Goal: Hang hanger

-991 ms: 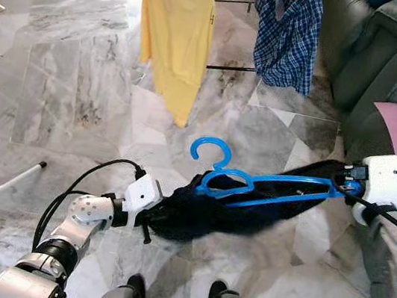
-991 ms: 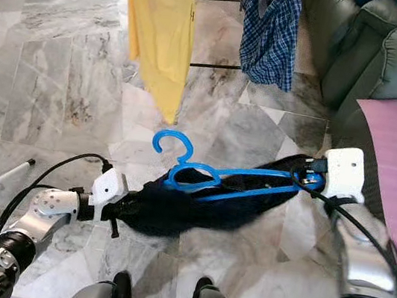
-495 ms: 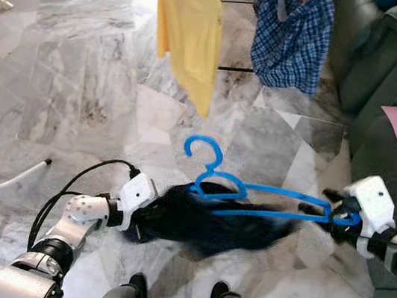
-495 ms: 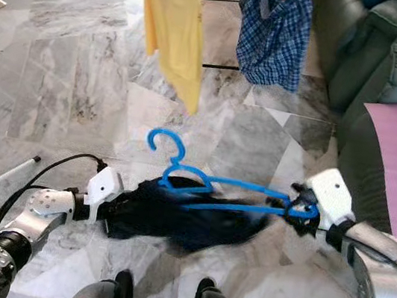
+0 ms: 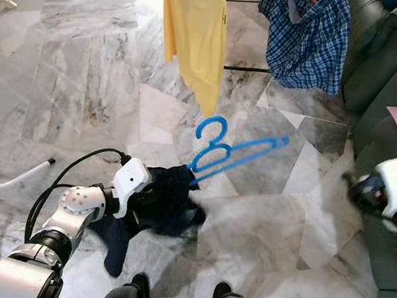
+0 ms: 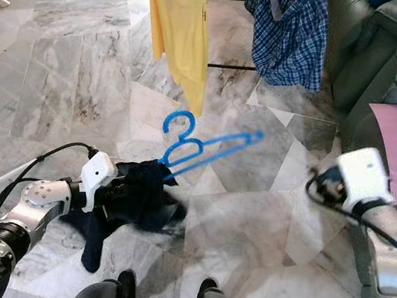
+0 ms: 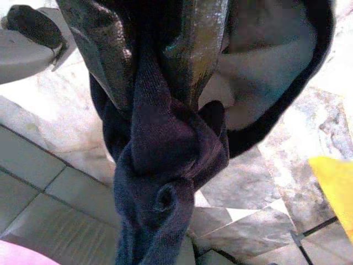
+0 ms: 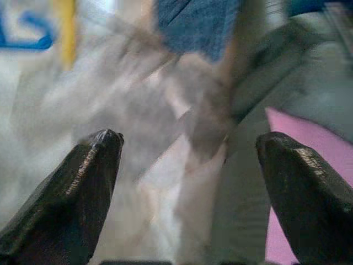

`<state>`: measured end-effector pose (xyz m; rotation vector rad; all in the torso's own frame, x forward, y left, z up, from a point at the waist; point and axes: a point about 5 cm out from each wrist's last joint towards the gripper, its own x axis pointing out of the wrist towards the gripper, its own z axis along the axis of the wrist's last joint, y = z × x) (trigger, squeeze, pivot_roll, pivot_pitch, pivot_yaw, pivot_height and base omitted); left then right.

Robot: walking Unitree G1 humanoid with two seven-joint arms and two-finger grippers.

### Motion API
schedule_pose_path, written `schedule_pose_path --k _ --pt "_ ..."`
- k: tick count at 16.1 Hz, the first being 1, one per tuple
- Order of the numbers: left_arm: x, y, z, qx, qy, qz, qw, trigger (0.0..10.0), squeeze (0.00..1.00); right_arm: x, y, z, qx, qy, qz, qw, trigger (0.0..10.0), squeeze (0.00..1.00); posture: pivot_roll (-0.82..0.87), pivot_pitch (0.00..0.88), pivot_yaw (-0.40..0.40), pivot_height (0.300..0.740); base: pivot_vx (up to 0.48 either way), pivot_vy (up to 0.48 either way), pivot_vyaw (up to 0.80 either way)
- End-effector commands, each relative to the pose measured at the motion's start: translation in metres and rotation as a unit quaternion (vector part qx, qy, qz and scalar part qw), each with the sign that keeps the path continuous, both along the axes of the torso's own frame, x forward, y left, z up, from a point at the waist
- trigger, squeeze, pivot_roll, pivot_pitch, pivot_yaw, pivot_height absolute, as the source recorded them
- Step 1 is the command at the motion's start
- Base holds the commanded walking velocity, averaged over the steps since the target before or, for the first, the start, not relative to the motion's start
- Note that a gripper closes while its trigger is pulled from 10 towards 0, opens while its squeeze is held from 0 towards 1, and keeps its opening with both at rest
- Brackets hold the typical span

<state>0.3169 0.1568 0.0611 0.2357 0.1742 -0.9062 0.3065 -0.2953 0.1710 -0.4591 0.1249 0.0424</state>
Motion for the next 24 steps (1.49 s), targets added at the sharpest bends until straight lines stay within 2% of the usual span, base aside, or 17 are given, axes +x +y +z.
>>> schedule_pose_path --k 1,2,4,5,6,7,8,9,12,14,16,18,21,22,23,24 --pt "0.0 0.005 -0.001 0.005 0.003 0.01 1.0 0.0 0.0 -0.003 0.005 -0.009 0.031 0.001 0.009 0.999 10.0 1.0 -0.22 0.261 0.111 0.74 0.0 0.0 0.0" --pt "0.0 0.005 -0.001 0.006 -0.001 0.019 1.0 0.0 0.0 -0.006 0.018 -0.018 0.053 0.016 0.046 0.997 10.0 1.0 -0.22 0.262 0.115 0.74 0.0 0.0 0.0" --pt "0.006 0.002 0.004 -0.005 -0.018 0.045 0.999 0.0 0.0 -0.018 0.041 -0.043 0.059 0.078 0.125 0.987 10.0 1.0 -0.22 0.262 0.117 0.74 0.0 0.0 0.0" --pt "0.012 -0.002 0.011 -0.014 -0.038 0.067 0.997 2.2 0.0 -0.026 0.048 -0.06 0.076 0.117 0.153 0.978 10.0 1.0 -0.22 0.266 0.119 0.74 0.0 0.0 0.0" --pt "0.017 -0.005 0.017 -0.023 -0.049 0.078 0.995 2.4 0.0 -0.03 0.051 -0.068 0.087 0.133 0.16 0.974 10.0 0.91 -0.22 0.267 0.119 0.74 0.0 0.0 0.0" --pt "0.019 -0.007 0.021 -0.033 -0.055 0.077 0.995 2.5 0.0 -0.031 0.052 -0.072 0.095 0.139 0.16 0.973 10.0 0.59 -0.22 0.267 0.119 0.74 0.0 0.0 0.0" --pt "0.026 -0.017 0.038 -0.065 -0.084 0.056 0.993 1.1 0.0 -0.029 0.051 -0.085 0.14 0.135 0.121 0.973 10.0 0.0 -0.21 0.268 0.123 0.74 0.0 0.0 0.0" --pt "0.03 -0.022 0.047 -0.08 -0.097 0.042 0.991 0.0 0.0 -0.028 0.05 -0.09 0.161 0.128 0.096 0.974 10.0 0.0 -0.2 0.267 0.125 0.74 0.0 0.0 0.0" --pt "0.039 -0.036 0.072 -0.125 -0.131 0.029 0.983 0.0 0.0 -0.025 0.053 -0.104 0.226 0.093 0.032 0.969 10.0 0.0 -0.19 0.259 0.132 0.74 0.0 0.0 0.0" --pt "0.039 -0.046 0.081 -0.149 -0.139 0.011 0.979 0.0 0.0 -0.031 0.064 -0.121 0.136 0.118 0.057 0.982 10.0 0.0 -0.18 0.256 0.133 0.74 0.0 0.0 0.0" --pt "0.037 -0.051 0.083 -0.158 -0.138 -0.012 0.978 0.0 0.0 -0.039 0.071 -0.138 0.097 0.139 0.08 0.982 10.0 0.0 -0.18 0.251 0.128 0.74 0.0 0.0 0.0" --pt "0.032 -0.05 0.076 -0.154 -0.121 -0.033 0.98 0.0 0.0 -0.043 0.073 -0.14 0.084 0.119 0.1 0.984 10.0 0.0 -0.18 0.252 0.121 0.74 0.0 0.0 0.0" --pt "0.025 -0.042 0.057 -0.131 -0.091 -0.03 0.987 0.0 0.0 -0.037 0.081 -0.13 0.084 0.108 0.134 0.982 10.0 0.0 -0.18 0.249 0.112 0.74 0.0 0.0 0.0" --pt "0.023 -0.036 0.046 -0.115 -0.077 0.002 0.99 1.4 0.0 -0.033 0.091 -0.125 0.089 0.096 0.155 0.979 10.0 0.0 -0.18 0.248 0.107 0.74 0.0 0.0 0.0" --pt "0.02 -0.029 0.027 -0.104 -0.037 0.055 0.992 6.1 0.0 -0.027 0.108 -0.115 0.109 0.07 0.168 0.977 10.0 0.0 -0.18 0.239 0.098 0.74 0.0 0.0 0.0" --pt "0.015 -0.027 0.019 -0.103 -0.027 0.074 0.992 7.3 0.0 -0.025 0.117 -0.11 0.111 0.057 0.182 0.975 10.0 0.0 -0.18 0.233 0.088 0.74 0.0 0.0 0.0"
